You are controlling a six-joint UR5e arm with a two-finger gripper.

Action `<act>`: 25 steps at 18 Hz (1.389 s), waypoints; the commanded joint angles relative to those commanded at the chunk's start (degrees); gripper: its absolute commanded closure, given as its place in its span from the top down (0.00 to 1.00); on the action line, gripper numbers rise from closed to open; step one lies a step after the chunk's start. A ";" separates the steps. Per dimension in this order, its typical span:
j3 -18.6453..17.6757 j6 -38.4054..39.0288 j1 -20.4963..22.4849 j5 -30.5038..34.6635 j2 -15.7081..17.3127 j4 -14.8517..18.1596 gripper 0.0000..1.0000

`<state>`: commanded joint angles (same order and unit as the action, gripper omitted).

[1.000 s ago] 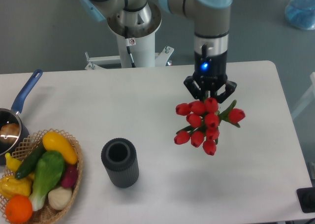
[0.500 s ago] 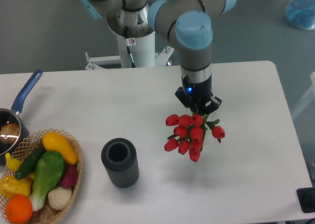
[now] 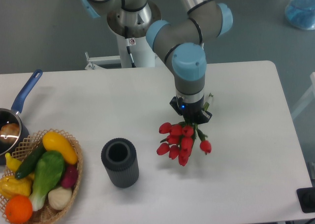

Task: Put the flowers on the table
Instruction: 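Lower the held tulips down onto the white table surface, then open the gripper to release the tulips and lift away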

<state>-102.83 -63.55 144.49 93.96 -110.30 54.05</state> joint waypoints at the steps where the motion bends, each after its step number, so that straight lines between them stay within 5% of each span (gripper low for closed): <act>1: 0.00 0.09 -0.35 -0.09 -0.44 -0.09 0.19; 7: 0.53 0.26 -0.44 0.00 -2.47 -0.27 0.25; 9: 0.97 0.00 -0.35 -0.61 -2.47 -0.18 0.49; 11: 1.49 -0.35 -0.18 -1.14 -2.38 -0.26 0.94; 12: 2.19 0.00 -0.09 -1.23 -2.38 -0.27 1.00; 15: 3.86 0.70 0.09 -1.32 -1.59 -0.09 1.00; 25: 7.46 14.50 1.49 -7.47 4.21 -7.11 1.00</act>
<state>-95.37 -49.04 145.99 86.49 -106.08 46.94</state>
